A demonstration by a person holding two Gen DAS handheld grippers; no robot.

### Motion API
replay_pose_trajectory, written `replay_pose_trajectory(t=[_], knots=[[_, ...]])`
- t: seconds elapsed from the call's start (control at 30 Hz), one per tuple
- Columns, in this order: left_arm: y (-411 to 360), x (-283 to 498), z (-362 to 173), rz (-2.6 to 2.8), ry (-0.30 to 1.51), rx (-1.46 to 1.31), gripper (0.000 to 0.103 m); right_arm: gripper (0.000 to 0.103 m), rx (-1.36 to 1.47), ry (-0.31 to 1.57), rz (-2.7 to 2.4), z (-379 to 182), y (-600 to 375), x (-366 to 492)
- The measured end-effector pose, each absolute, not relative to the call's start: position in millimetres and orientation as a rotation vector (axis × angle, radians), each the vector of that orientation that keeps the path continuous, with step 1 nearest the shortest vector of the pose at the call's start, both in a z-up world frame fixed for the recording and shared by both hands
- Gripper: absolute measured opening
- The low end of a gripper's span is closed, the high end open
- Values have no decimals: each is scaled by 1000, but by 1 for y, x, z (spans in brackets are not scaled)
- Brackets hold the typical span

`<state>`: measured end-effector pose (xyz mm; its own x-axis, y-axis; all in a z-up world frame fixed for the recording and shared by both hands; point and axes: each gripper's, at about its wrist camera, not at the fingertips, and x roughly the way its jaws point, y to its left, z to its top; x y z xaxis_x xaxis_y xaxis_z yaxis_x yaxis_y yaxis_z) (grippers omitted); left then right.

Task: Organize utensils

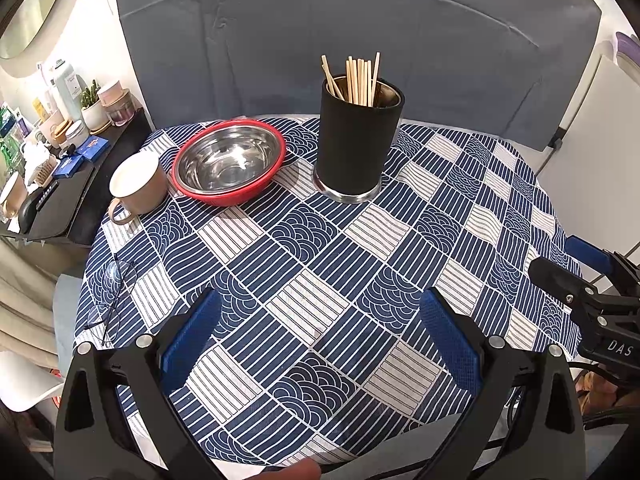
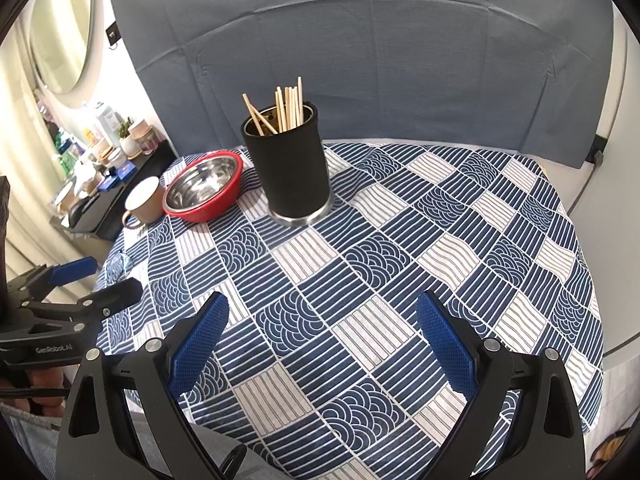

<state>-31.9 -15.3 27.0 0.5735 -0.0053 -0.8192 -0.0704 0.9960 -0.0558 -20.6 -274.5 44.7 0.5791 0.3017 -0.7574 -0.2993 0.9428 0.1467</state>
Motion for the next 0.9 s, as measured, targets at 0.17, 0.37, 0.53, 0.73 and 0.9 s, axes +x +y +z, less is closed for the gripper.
replay_pose_trajectory(t=[0.17,0.37,0.53,0.73,0.9], knots=[[-13,-32,27,55,965,-90,97,91,4,885,352,45,-274,-21],[-14,-33,27,49,961,-85,97,91,3,886,351,45,-274,-21],[-13,-33,27,52,964,-89,97,91,4,885,352,45,-274,-21],[-14,-32,27,52,967,-87,97,91,3,886,352,45,-274,-21],[-15,-32,26,51,970,-86,97,91,5,887,351,44,-275,-21]])
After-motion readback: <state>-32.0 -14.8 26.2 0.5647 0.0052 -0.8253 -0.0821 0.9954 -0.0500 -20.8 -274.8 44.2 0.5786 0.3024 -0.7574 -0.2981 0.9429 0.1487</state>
